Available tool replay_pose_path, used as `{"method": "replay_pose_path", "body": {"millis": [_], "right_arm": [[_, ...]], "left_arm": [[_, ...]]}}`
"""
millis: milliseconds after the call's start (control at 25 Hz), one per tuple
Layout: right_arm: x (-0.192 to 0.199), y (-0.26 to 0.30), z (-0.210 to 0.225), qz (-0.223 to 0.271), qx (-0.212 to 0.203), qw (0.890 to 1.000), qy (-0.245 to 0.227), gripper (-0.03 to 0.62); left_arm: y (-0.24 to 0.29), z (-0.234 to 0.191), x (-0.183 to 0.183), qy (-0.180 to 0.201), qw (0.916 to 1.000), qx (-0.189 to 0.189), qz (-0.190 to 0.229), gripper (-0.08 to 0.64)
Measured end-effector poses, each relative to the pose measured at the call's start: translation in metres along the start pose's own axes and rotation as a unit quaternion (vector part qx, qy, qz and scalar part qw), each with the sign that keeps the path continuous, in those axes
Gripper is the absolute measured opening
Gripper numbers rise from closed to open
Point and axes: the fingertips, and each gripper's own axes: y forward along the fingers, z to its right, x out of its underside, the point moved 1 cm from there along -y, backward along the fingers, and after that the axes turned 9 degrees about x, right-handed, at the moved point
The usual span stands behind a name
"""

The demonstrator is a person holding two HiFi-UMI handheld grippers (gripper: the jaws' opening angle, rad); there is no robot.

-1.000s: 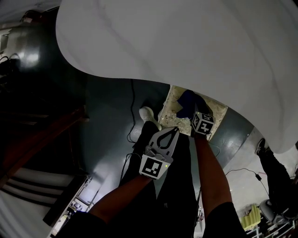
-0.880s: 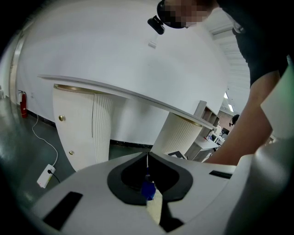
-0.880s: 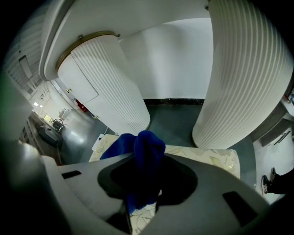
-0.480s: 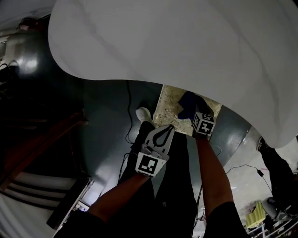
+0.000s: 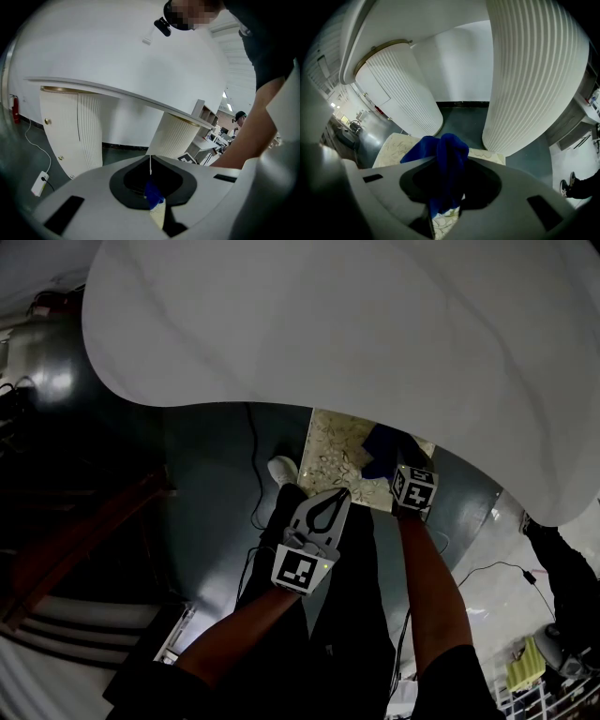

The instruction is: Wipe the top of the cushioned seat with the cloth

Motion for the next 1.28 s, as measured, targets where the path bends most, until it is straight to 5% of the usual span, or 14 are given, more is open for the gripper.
{"method": "replay_pose_path", "body": {"millis": [160, 640, 1280], "right_arm": [[0.001, -0.003, 0.014, 0.002, 0.003, 1.0, 0.005, 0.117], [0.007, -0.007, 0.048, 0.004, 0.016, 1.0, 0.011, 0.118], [0.017, -0.035, 0.119, -0.006, 0.094, 0.996, -0.002, 0.117]], "left_arm": [[0.008, 0.011, -0.001, -0.027, 0.9994, 0.004, 0.022, 0.02], [0.026, 0.028, -0.006, -0.021, 0.9995, 0.017, 0.018, 0.02], [0.021, 0.031, -0.01, -0.019, 0.9992, 0.029, 0.019, 0.02]]}}
